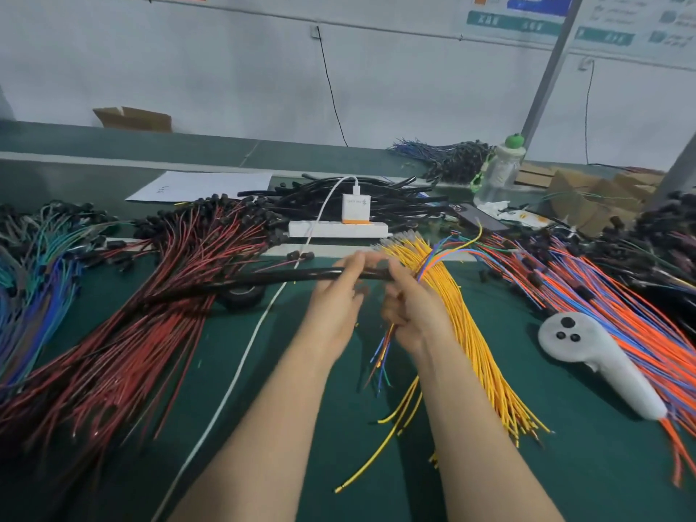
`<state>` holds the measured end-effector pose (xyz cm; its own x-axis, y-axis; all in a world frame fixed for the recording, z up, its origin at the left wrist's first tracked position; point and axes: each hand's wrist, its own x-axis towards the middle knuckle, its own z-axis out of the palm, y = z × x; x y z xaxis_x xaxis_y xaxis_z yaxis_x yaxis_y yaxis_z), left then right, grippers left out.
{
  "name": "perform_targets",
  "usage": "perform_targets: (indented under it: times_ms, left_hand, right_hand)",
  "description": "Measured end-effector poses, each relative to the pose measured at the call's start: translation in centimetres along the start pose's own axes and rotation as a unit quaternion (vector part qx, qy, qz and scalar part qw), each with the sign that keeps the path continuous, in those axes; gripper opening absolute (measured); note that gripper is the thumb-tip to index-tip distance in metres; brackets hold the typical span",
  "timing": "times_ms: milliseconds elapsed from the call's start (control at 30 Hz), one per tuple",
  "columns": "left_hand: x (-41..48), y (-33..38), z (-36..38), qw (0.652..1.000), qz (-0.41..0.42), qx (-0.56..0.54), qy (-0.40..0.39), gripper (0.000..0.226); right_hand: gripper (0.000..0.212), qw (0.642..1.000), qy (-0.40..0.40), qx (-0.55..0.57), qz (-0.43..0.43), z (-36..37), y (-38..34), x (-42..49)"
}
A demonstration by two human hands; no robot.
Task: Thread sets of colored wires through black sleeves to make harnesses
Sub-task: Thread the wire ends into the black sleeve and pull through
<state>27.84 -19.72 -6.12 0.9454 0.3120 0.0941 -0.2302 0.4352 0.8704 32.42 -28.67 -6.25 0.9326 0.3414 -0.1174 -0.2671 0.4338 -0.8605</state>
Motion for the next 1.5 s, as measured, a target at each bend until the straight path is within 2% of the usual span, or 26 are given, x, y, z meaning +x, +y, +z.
perform_targets:
  times_ms: [67, 167, 233, 333, 400, 467, 700, 1033, 1233, 1500]
  left_hand:
    - [0.3, 0.2, -0.7, 0.998, 0.039, -0.028, 0.035, 0.025]
    - [0.0, 0.1, -1.6, 0.985, 0.072, 0.134, 0.081, 0.025]
    - [-0.5, -0.1, -1.5, 0.97, 0.045, 0.234, 0.048, 0.024]
    - [-1.2, -0.1, -1.3, 0.943, -0.065, 0.317, -0.082, 0.027]
    - [-1.7, -0.1, -1.2, 0.929, -0.143, 0.294, -0.171, 0.032]
    - [-1.9, -0.3, -1.3, 0.924, -0.165, 0.271, -0.211, 0.03]
    - [-1.6, 0.1, -1.9, 0.948, -0.189, 0.184, -0.177, 0.015]
    - [-1.5, 0.2, -2.6, 0.938, -0.244, 0.178, -0.171, 0.003]
    - [-1.3, 0.1, -2.9, 0.932, -0.245, 0.197, -0.178, 0.008]
    - [-1.1, -0.1, -3.1, 0.948, -0.216, 0.192, -0.133, 0.016]
  right_hand:
    - [0.033, 0.992, 0.014, 0.122, -0.009, -0.9, -1.1, 0.1]
    - [0.039, 0.955, 0.008, 0.291, -0.048, -2.8, -2.7, 0.2]
    - [0.04, 0.943, -0.007, 0.327, -0.067, -3.4, -3.1, 0.0]
    - [0.04, 0.938, -0.028, 0.333, -0.094, -3.3, -3.0, -0.2]
    - [0.04, 0.936, -0.032, 0.335, -0.108, -3.3, -2.9, -0.3]
    - [0.04, 0.932, -0.037, 0.34, -0.115, -3.3, -2.8, -0.4]
    - [0.044, 0.925, -0.052, 0.361, -0.108, -3.4, -2.8, -0.4]
    - [0.044, 0.913, -0.069, 0.387, -0.105, -3.9, -2.8, -0.4]
    - [0.045, 0.915, -0.086, 0.382, -0.101, -3.8, -2.8, -0.4]
    - [0.042, 0.922, -0.03, 0.367, -0.116, -3.7, -3.1, -0.4]
